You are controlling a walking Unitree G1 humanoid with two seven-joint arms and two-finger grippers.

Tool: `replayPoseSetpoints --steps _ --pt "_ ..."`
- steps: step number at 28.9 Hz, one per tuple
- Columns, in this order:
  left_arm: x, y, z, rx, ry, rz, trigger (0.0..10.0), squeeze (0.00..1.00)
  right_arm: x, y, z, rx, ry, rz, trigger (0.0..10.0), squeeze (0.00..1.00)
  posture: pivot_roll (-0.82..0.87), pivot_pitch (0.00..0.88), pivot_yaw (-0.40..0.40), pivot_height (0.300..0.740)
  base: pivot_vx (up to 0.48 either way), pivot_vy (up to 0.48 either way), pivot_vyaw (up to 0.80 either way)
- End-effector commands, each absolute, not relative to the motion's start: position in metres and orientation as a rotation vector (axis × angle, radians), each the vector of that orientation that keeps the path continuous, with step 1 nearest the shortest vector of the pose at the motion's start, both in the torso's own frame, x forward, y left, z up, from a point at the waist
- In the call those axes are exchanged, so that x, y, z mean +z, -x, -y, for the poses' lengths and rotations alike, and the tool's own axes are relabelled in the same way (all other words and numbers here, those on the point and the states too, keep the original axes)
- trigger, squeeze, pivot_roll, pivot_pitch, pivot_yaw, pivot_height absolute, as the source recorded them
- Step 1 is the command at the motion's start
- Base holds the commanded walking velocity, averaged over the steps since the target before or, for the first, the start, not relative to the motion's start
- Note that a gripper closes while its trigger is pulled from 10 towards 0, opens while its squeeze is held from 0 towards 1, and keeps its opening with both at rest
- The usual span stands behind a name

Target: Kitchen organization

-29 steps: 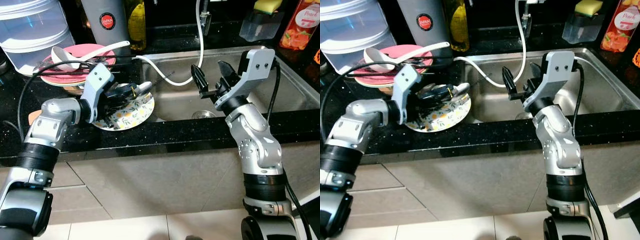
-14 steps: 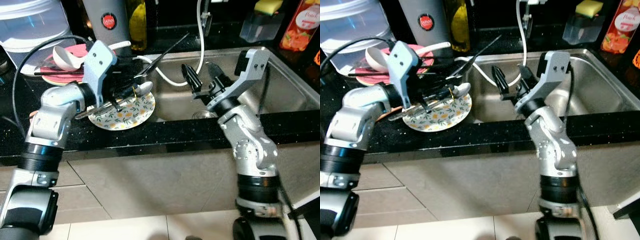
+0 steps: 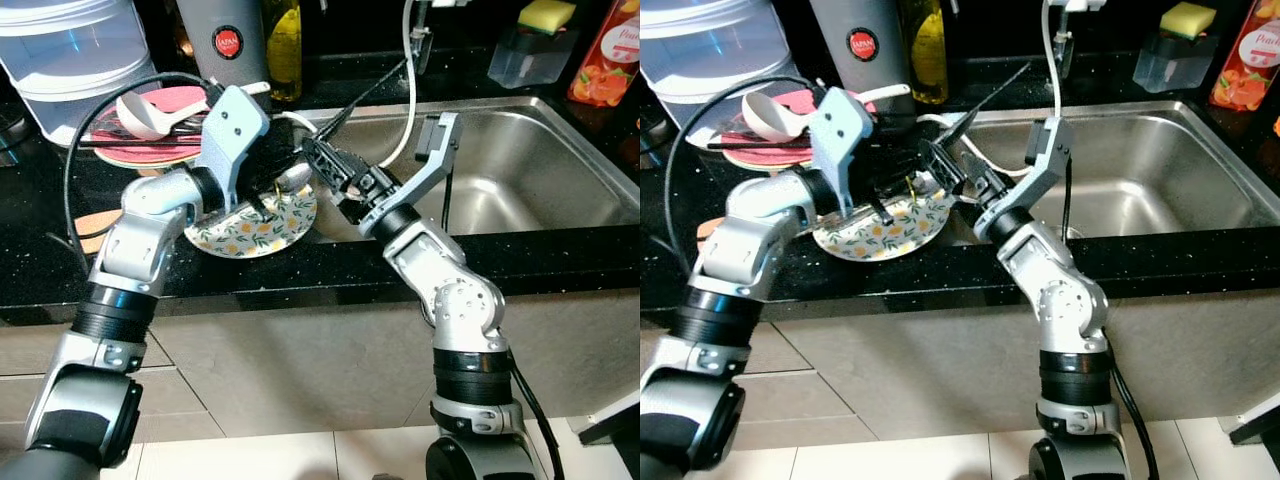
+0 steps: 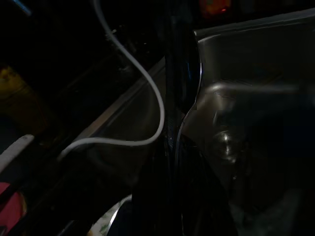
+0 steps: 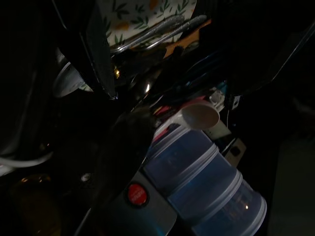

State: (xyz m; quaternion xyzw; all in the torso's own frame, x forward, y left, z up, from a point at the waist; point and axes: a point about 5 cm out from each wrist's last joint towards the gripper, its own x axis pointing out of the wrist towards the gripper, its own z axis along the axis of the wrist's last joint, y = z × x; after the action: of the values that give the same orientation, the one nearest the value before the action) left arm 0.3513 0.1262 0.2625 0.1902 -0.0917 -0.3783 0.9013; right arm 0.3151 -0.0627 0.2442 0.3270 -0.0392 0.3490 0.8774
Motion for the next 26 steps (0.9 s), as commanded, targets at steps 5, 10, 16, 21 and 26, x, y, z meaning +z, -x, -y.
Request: replayPoseSetpoints --steps 5,10,16,21,26 --pt "0.264 -0.35 -0.107 -0.839 -0.371 0.221 10.0 0.0 0.246 -0.311 0.041 0.778 -0.775 0.031 10.0 0.0 0.01 0.033 0.009 0.74 0.0 0.0 0.0" --pt "0.26 -0.346 -0.094 -0.887 -0.343 0.222 10.0 0.0 0.247 -0.313 0.04 0.776 -0.787 0.031 10.0 0.0 0.01 0.032 0.009 0.74 0.0 0.0 0.0" --pt "0.252 -0.33 -0.081 -0.993 -0.275 0.203 10.0 0.0 0.247 -0.321 0.048 0.668 -0.743 0.073 10.0 0.0 0.01 0.03 0.009 0.74 0.0 0.0 0.0" --pt "0.25 -0.329 -0.082 -0.989 -0.269 0.198 10.0 0.0 0.248 -0.324 0.053 0.635 -0.745 0.086 10.0 0.0 0.01 0.027 0.008 0.74 0.0 0.0 0.0" --pt "0.249 -0.329 -0.086 -0.96 -0.261 0.192 10.0 0.0 0.25 -0.328 0.061 0.587 -0.723 0.122 10.0 0.0 0.01 0.025 0.006 0.74 0.0 0.0 0.0"
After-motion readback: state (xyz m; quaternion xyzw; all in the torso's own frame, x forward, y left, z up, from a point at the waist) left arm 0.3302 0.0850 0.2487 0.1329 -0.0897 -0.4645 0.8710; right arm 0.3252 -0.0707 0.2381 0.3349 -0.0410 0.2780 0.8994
